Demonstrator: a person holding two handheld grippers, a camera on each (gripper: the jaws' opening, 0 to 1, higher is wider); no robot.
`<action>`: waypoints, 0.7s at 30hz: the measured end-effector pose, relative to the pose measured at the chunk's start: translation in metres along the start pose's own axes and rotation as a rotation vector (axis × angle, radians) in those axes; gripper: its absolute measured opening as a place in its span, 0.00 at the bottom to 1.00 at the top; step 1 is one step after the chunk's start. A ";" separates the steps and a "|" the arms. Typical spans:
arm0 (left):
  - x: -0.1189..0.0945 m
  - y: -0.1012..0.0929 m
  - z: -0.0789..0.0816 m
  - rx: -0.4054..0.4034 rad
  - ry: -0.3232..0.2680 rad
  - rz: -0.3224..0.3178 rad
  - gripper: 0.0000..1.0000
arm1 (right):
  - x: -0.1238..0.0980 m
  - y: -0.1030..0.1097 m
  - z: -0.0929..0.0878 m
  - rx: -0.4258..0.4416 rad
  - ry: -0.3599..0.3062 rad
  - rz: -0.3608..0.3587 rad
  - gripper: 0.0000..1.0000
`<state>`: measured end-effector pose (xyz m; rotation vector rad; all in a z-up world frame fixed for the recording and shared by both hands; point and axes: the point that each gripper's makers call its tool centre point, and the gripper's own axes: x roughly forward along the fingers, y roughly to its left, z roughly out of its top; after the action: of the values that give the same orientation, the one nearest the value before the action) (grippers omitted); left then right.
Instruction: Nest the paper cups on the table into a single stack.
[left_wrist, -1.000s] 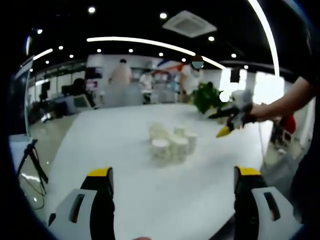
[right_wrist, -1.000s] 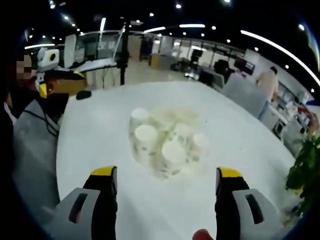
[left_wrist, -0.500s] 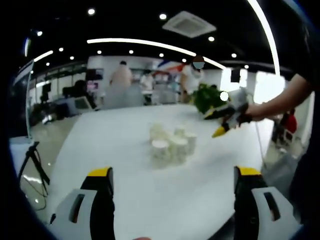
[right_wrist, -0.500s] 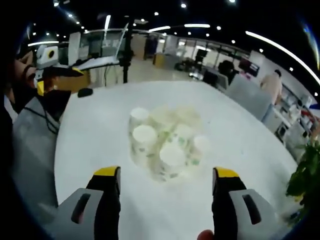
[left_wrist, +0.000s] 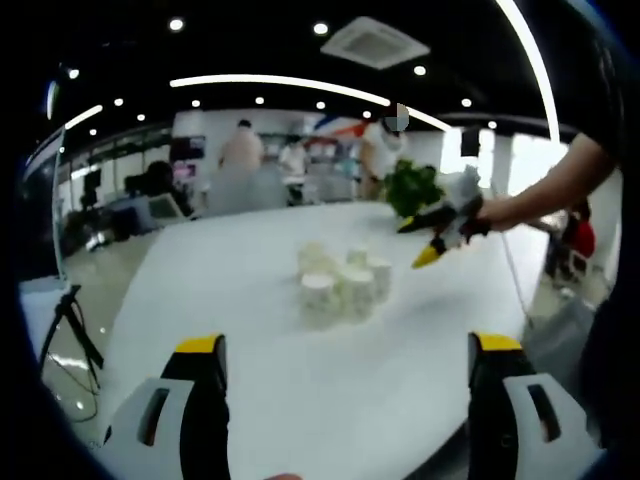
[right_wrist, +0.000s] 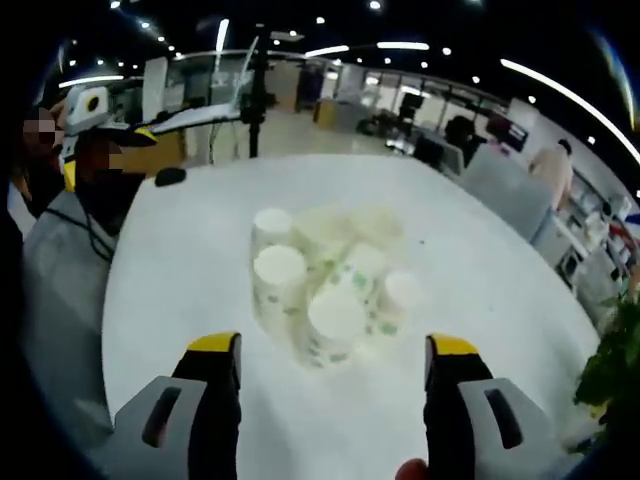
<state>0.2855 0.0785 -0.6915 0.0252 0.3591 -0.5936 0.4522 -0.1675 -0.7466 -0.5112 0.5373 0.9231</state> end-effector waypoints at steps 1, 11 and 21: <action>0.000 0.000 0.000 -0.003 -0.001 0.002 1.00 | 0.001 0.000 0.001 -0.003 0.000 0.002 0.72; 0.002 -0.001 -0.002 -0.010 0.003 0.010 1.00 | 0.008 -0.002 0.002 -0.039 0.020 0.037 0.70; 0.002 0.003 0.003 -0.008 -0.002 0.019 1.00 | 0.020 -0.002 0.000 -0.059 0.045 0.063 0.67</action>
<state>0.2897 0.0798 -0.6901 0.0201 0.3588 -0.5732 0.4636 -0.1567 -0.7587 -0.5724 0.5711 0.9920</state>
